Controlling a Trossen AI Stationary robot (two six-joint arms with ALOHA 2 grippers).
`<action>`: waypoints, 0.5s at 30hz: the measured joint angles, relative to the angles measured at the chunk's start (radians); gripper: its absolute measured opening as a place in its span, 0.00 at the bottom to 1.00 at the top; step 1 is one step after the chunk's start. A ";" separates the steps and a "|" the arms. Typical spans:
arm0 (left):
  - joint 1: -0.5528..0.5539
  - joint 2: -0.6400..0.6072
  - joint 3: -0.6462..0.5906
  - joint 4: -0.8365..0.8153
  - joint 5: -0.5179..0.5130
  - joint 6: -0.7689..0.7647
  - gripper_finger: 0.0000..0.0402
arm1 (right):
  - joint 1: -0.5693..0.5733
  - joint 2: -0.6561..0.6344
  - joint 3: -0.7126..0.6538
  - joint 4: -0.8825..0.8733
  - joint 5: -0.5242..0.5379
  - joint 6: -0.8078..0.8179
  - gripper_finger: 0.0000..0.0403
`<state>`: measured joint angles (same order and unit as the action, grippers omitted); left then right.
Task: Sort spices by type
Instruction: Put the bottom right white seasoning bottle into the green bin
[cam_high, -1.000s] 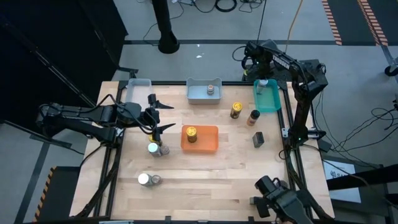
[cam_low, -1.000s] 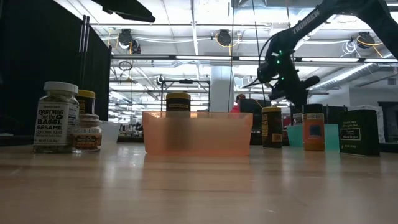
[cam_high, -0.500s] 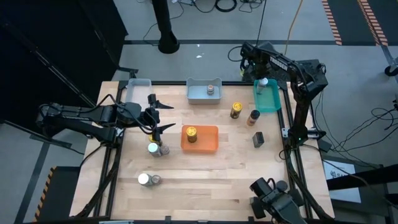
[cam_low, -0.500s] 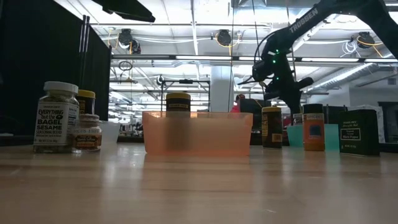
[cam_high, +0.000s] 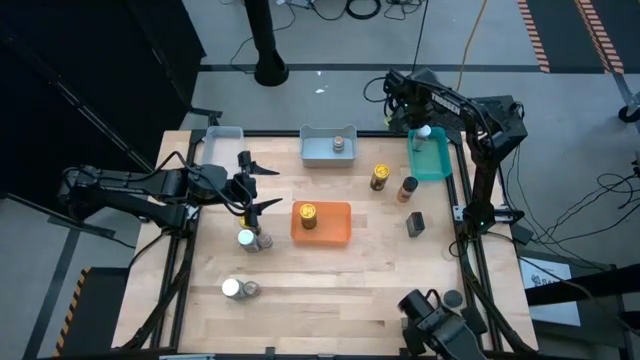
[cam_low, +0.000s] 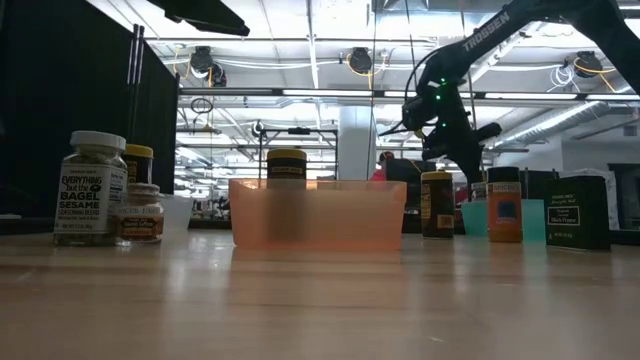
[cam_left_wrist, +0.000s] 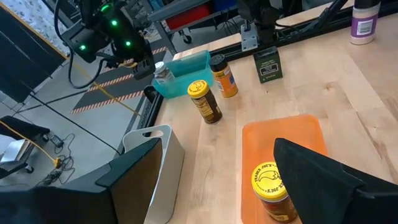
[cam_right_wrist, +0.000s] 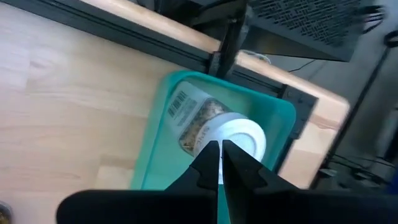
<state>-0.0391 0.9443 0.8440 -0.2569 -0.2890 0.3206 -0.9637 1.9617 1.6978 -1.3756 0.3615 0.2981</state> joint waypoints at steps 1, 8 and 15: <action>0.000 0.000 0.000 0.000 0.000 0.000 0.79 | 0.004 0.000 0.000 -0.003 0.027 0.009 0.00; 0.000 0.000 0.000 0.000 0.000 0.000 0.79 | 0.002 0.009 0.000 -0.006 0.101 0.036 0.00; 0.000 0.000 0.000 0.000 0.000 0.000 0.79 | 0.010 0.022 0.000 0.000 0.075 0.035 0.00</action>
<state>-0.0391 0.9443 0.8440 -0.2569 -0.2890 0.3206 -0.9539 1.9839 1.6978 -1.3754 0.4370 0.3330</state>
